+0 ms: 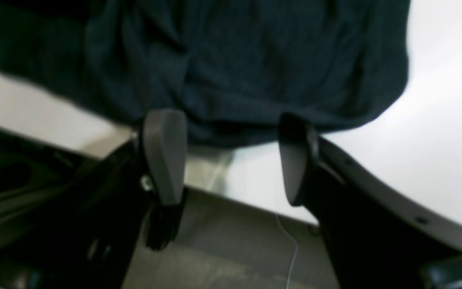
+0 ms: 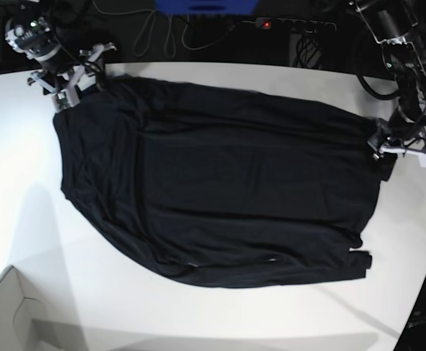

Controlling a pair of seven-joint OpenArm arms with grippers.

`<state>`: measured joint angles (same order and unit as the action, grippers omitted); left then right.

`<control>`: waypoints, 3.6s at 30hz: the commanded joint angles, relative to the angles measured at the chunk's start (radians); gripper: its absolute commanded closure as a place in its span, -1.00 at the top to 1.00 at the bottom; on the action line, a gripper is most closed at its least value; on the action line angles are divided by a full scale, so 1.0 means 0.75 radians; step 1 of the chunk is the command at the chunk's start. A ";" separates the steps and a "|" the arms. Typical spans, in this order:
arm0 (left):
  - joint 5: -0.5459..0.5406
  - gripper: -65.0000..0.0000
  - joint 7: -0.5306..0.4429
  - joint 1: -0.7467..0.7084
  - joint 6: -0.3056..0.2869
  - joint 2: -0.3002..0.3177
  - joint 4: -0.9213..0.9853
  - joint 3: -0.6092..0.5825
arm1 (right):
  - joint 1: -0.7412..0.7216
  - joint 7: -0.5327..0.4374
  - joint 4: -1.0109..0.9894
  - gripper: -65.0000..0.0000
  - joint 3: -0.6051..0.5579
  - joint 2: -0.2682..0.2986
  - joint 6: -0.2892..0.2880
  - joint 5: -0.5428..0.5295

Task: Layout the t-shirt on the table in an organized manner, then fold the t-shirt properly
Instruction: 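Pull the shoulder edge with both grippers away from the hem to stretch it, then release the shoulder edge and move the left gripper to the hem corner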

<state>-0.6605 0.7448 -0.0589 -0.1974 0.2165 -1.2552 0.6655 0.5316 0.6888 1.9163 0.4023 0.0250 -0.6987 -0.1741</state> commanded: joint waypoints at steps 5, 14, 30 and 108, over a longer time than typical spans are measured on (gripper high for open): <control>0.047 -0.35 0.109 -0.006 0.037 -0.009 0.085 -0.007 | 0.000 -0.040 -0.054 0.15 -0.042 0.007 0.001 -0.025; 0.049 -1.00 0.109 -0.008 0.037 0.003 0.085 0.000 | -0.049 -0.042 -0.167 0.14 -0.061 0.011 0.001 -0.025; 0.047 -1.00 0.111 -0.008 0.037 0.107 0.083 0.135 | -0.051 -0.042 -0.142 0.13 -0.050 0.013 0.001 -0.031; -0.012 -0.99 0.125 -0.051 -0.198 0.142 0.069 0.218 | 0.031 -0.029 -0.042 -0.65 -0.024 0.033 0.001 -0.023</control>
<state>-0.6693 0.8406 -0.0998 -0.3443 0.3019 -1.1938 0.8284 0.5453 0.6811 1.8656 0.3771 0.0422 -0.6987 -0.1871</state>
